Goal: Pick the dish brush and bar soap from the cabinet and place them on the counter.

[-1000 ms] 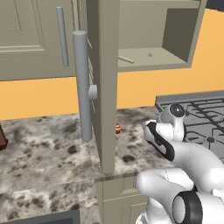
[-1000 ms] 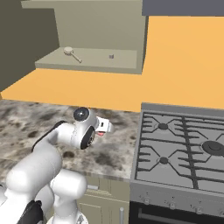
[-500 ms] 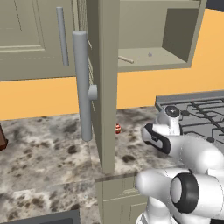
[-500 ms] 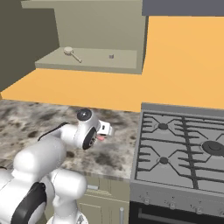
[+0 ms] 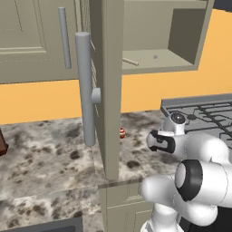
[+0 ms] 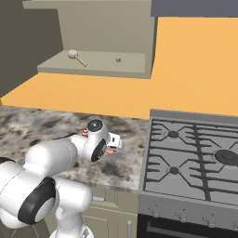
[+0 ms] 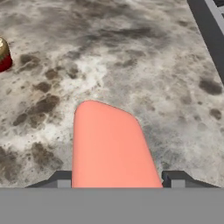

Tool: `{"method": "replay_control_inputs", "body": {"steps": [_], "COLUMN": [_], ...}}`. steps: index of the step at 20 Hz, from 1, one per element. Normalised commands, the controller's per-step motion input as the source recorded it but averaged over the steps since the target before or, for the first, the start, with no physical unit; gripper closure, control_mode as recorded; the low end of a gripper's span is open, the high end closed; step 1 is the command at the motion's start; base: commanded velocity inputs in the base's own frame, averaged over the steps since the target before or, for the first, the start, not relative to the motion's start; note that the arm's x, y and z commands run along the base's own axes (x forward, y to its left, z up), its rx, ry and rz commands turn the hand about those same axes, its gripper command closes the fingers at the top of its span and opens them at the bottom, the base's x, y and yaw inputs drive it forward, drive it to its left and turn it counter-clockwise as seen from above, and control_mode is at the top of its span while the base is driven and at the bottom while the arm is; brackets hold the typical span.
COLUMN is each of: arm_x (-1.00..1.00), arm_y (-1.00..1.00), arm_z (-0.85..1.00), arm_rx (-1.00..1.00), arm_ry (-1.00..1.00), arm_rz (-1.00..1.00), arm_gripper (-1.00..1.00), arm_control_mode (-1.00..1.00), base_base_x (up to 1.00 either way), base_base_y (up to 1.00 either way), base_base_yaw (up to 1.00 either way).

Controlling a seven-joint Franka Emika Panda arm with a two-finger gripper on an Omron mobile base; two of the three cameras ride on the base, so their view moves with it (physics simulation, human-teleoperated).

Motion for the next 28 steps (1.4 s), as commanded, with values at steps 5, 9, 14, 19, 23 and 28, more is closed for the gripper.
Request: {"method": "replay_control_inputs", "body": {"steps": [5, 9, 14, 19, 23, 28], "arm_x": [0.05, 0.10, 0.09, 0.08, 0.07, 0.06], "arm_y": [-0.01, 0.00, 0.00, 0.00, 0.00, 0.00], "arm_z": [-0.25, -0.23, -0.19, -0.17, -0.18, -0.18], "arm_rx": [0.00, 0.00, 0.00, 0.00, 0.00, 0.00], "arm_ry": [0.01, 0.03, 0.03, 0.03, 0.03, 0.02], "arm_rz": [0.02, 0.01, 0.00, 0.01, 0.01, 0.00], "arm_gripper": [1.00, 1.00, 1.00, 1.00, 1.00, -1.00], "arm_control_mode": [-1.00, -1.00, -1.00, -1.00, -1.00, -1.00], "base_base_x": [0.00, 0.00, 0.00, 0.00, 0.00, 0.00], "base_base_y": [0.00, 0.00, 0.00, 0.00, 0.00, 0.00], "base_base_yaw": [0.00, 0.00, 0.00, 0.00, 0.00, 0.00]}}
